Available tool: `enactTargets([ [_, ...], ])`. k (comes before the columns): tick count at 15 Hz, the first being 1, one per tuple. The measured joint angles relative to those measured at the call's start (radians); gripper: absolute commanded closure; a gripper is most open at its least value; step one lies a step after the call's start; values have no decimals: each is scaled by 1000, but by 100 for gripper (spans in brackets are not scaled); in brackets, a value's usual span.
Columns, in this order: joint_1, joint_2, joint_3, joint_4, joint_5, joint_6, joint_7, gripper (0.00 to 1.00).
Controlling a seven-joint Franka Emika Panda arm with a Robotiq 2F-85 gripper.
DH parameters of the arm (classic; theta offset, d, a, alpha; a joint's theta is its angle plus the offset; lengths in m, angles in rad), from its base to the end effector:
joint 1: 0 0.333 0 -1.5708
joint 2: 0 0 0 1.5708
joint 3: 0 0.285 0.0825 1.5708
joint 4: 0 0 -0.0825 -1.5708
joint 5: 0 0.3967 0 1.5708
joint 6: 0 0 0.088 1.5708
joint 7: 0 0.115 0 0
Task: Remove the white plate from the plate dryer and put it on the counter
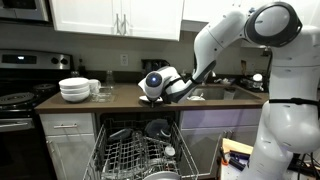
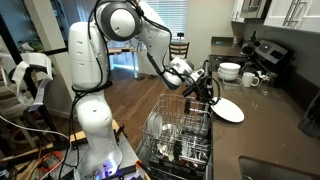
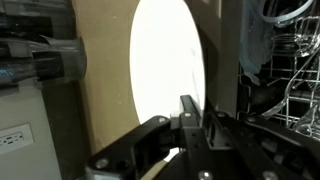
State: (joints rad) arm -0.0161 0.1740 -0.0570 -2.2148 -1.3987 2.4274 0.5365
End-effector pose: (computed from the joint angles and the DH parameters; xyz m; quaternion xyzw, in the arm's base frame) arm 0.5576 -0.0498 0.2600 0.8712 0.2275 0.1122 0.4202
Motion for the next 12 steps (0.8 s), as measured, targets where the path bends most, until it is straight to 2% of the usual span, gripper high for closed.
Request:
enactTargets([
  [2, -6, 24, 0, 0, 0, 18, 0, 91],
  [5, -8, 28, -1, 13, 0, 17, 0, 87],
  [9, -9, 33, -1, 15, 2, 19, 0, 74],
  [10, -9, 38, -1, 14, 6, 22, 0, 76],
  [12, -9, 53, -1, 14, 17, 24, -1, 74],
])
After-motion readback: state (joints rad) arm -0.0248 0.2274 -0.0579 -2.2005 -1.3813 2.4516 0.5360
